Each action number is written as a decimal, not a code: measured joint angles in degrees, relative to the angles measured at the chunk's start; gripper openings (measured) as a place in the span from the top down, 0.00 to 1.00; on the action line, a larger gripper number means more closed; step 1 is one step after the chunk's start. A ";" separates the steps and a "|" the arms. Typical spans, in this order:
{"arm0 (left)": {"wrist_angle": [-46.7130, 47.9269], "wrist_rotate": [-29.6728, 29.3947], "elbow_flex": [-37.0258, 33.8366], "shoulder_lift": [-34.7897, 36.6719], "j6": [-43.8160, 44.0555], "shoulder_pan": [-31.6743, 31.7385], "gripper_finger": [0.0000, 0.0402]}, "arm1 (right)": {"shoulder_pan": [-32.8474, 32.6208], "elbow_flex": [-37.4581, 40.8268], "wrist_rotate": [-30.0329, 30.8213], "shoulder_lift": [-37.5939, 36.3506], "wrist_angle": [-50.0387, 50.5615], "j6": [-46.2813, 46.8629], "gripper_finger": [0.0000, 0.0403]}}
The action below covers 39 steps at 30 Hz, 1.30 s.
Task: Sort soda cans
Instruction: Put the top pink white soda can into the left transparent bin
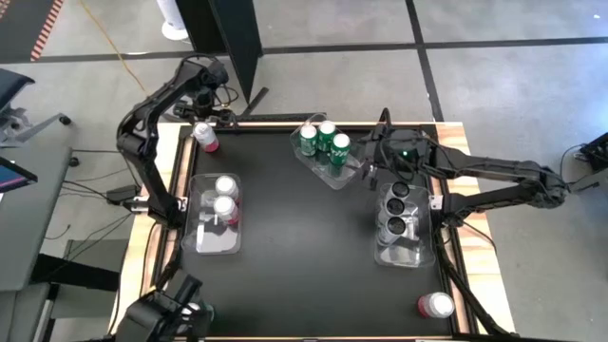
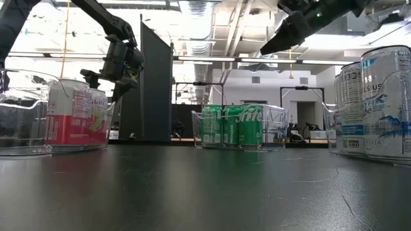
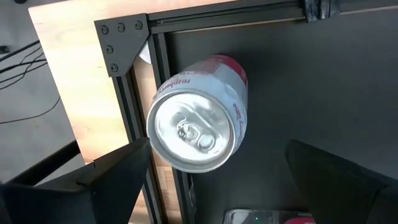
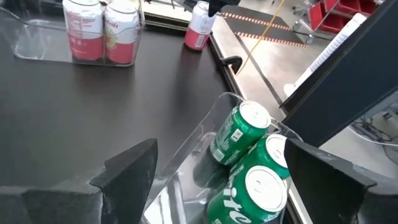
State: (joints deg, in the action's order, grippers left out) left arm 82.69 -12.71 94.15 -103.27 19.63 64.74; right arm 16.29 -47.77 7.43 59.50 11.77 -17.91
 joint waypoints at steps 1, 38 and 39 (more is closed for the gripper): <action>-0.18 -0.02 0.00 -0.27 0.05 0.20 0.08 | 0.22 0.00 -0.30 0.12 -0.10 0.00 0.09; 4.22 -3.90 3.76 -2.74 4.96 0.01 0.08 | 0.38 0.00 -1.74 0.77 0.55 -0.40 0.09; 4.83 -3.89 4.63 -2.74 5.44 0.05 0.08 | 0.38 -0.02 -1.74 0.77 0.55 -0.44 0.09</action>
State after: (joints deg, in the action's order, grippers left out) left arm 87.52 -16.60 98.78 -106.02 25.07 64.79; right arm 16.67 -47.79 5.69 60.27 12.32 -18.35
